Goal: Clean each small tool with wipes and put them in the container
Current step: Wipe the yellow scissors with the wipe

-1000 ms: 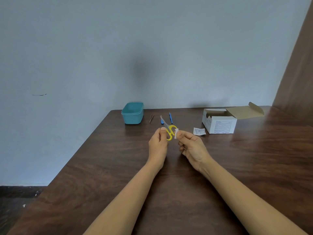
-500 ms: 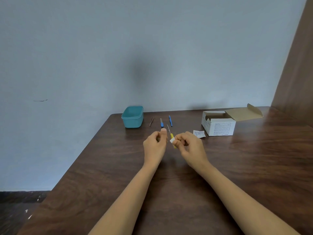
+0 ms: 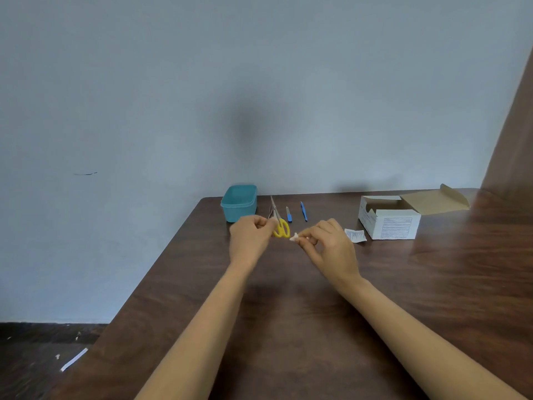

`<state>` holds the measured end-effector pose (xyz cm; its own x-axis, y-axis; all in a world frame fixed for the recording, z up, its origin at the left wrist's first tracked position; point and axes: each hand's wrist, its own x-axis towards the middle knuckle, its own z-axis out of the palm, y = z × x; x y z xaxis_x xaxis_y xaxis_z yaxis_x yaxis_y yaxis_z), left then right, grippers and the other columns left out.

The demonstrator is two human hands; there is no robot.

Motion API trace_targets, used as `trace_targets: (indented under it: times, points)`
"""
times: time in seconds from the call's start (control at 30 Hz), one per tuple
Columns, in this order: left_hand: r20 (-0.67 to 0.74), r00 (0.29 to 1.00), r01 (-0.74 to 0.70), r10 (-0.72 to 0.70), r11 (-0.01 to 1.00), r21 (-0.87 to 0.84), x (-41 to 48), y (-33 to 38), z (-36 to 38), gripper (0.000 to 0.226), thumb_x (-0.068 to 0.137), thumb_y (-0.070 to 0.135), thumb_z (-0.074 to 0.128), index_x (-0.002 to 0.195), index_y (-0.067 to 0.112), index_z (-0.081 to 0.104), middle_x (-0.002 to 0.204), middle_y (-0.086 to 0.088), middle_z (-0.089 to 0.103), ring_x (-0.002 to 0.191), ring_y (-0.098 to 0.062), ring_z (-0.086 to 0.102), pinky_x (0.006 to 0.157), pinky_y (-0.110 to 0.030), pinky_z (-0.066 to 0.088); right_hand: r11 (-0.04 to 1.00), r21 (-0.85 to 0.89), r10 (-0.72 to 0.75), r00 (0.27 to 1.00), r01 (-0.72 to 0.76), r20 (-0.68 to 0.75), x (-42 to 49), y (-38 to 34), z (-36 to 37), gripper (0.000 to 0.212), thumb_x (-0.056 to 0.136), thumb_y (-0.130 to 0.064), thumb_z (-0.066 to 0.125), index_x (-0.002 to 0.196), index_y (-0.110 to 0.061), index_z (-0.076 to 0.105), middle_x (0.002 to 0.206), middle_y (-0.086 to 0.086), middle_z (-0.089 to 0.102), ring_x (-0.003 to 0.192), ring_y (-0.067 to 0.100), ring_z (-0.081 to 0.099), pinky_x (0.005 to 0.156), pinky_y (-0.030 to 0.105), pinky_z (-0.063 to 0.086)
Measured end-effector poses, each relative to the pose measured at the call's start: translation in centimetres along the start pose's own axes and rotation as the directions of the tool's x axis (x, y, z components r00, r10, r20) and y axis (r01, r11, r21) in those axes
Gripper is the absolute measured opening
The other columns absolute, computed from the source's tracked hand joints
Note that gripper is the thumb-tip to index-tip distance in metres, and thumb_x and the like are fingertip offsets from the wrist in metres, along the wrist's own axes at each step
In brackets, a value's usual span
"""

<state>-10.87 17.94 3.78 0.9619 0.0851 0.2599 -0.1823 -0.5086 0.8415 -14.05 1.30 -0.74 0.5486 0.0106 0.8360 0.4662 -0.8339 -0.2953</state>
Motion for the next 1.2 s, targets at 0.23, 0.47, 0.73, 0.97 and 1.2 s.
trace_targets:
  times: [0.23, 0.47, 0.73, 0.97, 1.2]
  points:
    - [-0.088, 0.996, 0.018, 0.005, 0.965, 0.262, 7.4, -0.2, -6.9, 0.024, 0.082, 0.031, 0.065, 0.067, 0.012, 0.07, 0.074, -0.005, 0.069, 0.079, -0.025, 0.066, 0.069, -0.029, 0.049, 0.804, 0.368, 0.46, 0.881, -0.467, 0.112, 1.7, -0.9, 4.2, 0.011, 0.08, -0.023, 0.075, 0.072, -0.016, 0.072, 0.06, -0.009, 0.056, 0.06, 0.005, 0.049, 0.058, 0.011, 0.036]
    - [-0.036, 0.999, 0.052, -0.038, 0.86, 0.507, 14.4, 0.4, -8.4, 0.015, 0.07, 0.021, 0.067, 0.075, 0.008, 0.074, 0.082, -0.009, 0.069, 0.079, -0.027, 0.066, 0.056, -0.022, 0.039, 0.532, 0.459, 0.739, 0.655, -0.711, 0.158, 3.8, 2.0, 6.8, 0.02, 0.082, -0.02, 0.071, 0.065, -0.011, 0.068, 0.055, -0.004, 0.051, 0.054, 0.008, 0.042, 0.056, 0.022, 0.036]
    - [0.052, 0.998, -0.015, -0.026, 0.742, 0.67, 18.8, -0.1, -4.6, 0.024, 0.071, 0.023, 0.071, 0.092, 0.012, 0.072, 0.098, -0.005, 0.067, 0.087, -0.023, 0.065, 0.061, -0.025, 0.042, 0.537, 0.438, 0.726, 0.659, -0.721, 0.194, 4.1, 2.7, 7.4, 0.019, 0.08, -0.025, 0.074, 0.067, -0.012, 0.07, 0.058, 0.003, 0.052, 0.056, 0.011, 0.04, 0.056, 0.026, 0.036]
    - [0.078, 0.997, -0.077, 0.019, 0.505, 0.86, 20.3, -2.1, -1.7, 0.024, 0.084, 0.012, 0.064, 0.107, 0.011, 0.062, 0.114, -0.005, 0.058, 0.102, -0.022, 0.062, 0.069, -0.027, 0.037, 0.541, 0.426, 0.714, 0.664, -0.725, 0.224, 4.1, 2.4, 7.0, 0.019, 0.081, -0.028, 0.073, 0.068, -0.014, 0.07, 0.055, 0.0, 0.051, 0.055, 0.011, 0.039, 0.054, 0.025, 0.034]
    - [0.12, 0.991, -0.132, 0.055, 0.376, 0.917, 20.9, -3.5, 0.4, 0.027, 0.091, 0.013, 0.058, 0.117, 0.012, 0.059, 0.119, -0.003, 0.058, 0.111, -0.021, 0.059, 0.072, -0.025, 0.034, 0.548, 0.412, 0.708, 0.666, -0.728, 0.234, 4.1, 2.3, 7.0, 0.016, 0.081, -0.029, 0.073, 0.069, -0.019, 0.071, 0.058, 0.003, 0.053, 0.053, 0.009, 0.038, 0.052, 0.021, 0.034]
